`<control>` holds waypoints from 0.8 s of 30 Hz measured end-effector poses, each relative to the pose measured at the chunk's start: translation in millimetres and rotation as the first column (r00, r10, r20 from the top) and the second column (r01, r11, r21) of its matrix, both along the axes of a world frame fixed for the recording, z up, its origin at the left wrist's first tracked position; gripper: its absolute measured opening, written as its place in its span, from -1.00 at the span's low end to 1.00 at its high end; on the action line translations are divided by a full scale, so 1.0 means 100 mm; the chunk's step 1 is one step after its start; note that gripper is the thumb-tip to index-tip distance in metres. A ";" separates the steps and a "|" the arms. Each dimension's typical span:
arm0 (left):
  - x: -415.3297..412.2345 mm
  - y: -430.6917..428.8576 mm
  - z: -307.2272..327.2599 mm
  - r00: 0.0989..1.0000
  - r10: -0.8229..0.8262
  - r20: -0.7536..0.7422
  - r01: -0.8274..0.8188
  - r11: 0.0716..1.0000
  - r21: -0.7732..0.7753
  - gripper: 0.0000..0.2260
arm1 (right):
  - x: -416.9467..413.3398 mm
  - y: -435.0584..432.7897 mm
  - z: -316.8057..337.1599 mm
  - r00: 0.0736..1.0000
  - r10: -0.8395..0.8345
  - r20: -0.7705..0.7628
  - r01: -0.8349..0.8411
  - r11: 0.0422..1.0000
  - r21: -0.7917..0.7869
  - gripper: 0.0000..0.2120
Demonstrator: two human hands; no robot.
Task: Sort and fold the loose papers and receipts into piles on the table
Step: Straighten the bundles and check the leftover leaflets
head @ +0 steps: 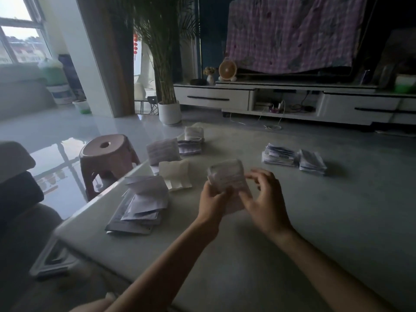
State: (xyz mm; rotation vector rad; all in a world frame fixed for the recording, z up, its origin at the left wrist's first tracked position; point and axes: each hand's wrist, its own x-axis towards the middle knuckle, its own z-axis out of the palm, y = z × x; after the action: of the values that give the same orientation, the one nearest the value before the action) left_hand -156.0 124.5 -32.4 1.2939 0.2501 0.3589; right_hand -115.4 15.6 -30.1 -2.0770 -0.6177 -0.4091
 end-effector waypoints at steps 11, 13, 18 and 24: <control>0.07 0.06 -0.33 0.999 -0.026 0.038 0.000 0.826 0.564 -0.88 | 0.11 0.14 -0.36 0.890 0.294 -0.348 -0.234 0.951 0.205 -0.80; 0.12 0.07 -0.36 0.996 0.061 0.067 -0.089 0.805 0.587 -0.91 | 0.18 0.12 -0.37 0.916 0.232 -0.326 -0.171 0.964 0.204 -0.80; 0.17 -0.05 -0.30 0.957 0.282 0.065 -0.273 0.806 0.525 -0.77 | 0.21 0.09 -0.35 0.977 0.063 -0.205 -0.031 0.988 0.153 -0.87; 0.26 -0.28 -0.19 0.963 0.238 -0.125 -0.236 0.971 0.031 -0.81 | 0.30 -0.04 -0.30 0.878 -0.015 -0.478 0.179 0.937 0.299 -0.82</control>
State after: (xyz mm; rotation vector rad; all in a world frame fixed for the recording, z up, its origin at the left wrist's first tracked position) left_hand -130.4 96.9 -51.7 1.3070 0.5152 0.4826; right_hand -85.0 11.5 -60.5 -1.7855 -0.1348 -0.0464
